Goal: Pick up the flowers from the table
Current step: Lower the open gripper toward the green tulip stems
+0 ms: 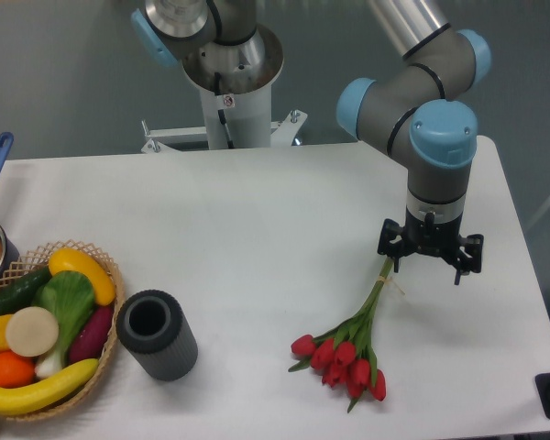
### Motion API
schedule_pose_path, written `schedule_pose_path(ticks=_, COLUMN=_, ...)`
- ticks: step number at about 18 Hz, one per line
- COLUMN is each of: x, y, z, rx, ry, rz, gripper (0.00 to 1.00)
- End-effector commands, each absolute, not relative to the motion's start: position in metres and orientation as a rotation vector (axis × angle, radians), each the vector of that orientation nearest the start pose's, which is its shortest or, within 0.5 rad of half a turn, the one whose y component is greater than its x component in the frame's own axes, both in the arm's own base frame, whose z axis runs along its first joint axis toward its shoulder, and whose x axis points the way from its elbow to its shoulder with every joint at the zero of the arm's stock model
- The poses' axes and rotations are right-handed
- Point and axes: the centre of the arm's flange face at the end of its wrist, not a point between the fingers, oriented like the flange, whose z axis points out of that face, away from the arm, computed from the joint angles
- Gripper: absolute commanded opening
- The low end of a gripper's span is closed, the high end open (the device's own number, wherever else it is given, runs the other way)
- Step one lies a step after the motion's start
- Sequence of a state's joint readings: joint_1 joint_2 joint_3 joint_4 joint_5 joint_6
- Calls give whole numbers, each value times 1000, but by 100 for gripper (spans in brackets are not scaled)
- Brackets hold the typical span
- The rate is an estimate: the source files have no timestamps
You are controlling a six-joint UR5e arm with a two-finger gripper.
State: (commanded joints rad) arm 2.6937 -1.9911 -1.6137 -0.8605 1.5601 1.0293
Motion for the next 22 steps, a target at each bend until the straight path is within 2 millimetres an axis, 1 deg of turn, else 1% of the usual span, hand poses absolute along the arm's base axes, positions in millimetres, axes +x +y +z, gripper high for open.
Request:
schedule_pose_path(ticks=4, x=-524, y=400, z=301, rx=-2995, ry=-143, rz=315, gripper=100)
schedule_pose_path(ticks=8, x=-517, y=402, z=298, rx=-3005, ry=-141, rz=295, gripper=100)
schedule_pose_path(ticks=10, x=-501, y=406, z=286, rx=-3021, ry=-114, rz=258, gripper=100)
schedule_pose_path(ticks=11, x=-496, y=404, z=281, rx=-3029, ry=-103, rz=240, gripper=100)
schedule_pose_path(ticks=13, x=-494, y=404, z=273, rx=-3031, ry=-98, rz=219, gripper=100)
schedule_pose_path(ticks=17, x=-494, y=405, z=273, rx=-3025, ry=-113, rz=213, gripper=100)
schedule_pose_path(ticks=18, x=-491, y=404, z=269, rx=-3029, ry=-113, rz=203, gripper=100)
schedule_pose_path(ticks=19, x=-489, y=403, z=266, rx=-3030, ry=-111, rz=203, gripper=100)
schedule_pose_path(ticks=21, x=-490, y=403, z=264, rx=-2995, ry=-109, rz=294, gripper=100)
schedule_pose_path(ticks=22, x=-485, y=406, z=259, rx=-2990, ry=-94, rz=312, gripper=100)
